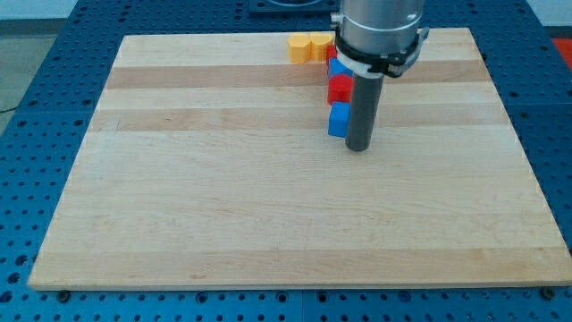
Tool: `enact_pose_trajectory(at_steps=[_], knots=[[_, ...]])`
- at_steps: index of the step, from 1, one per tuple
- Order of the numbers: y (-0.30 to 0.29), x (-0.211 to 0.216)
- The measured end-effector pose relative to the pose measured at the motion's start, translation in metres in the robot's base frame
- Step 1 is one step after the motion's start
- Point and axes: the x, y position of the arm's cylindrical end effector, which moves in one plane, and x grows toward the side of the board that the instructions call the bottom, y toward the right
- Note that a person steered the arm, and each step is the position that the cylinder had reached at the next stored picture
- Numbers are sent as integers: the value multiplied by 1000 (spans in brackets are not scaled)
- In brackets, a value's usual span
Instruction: Make the tshape of blocks by adding the blue cube below the red circle
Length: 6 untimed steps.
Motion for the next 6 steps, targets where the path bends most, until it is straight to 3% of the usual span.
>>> enact_pose_trajectory(at_steps=[3,6], knots=[[-9,26],[-22,1]])
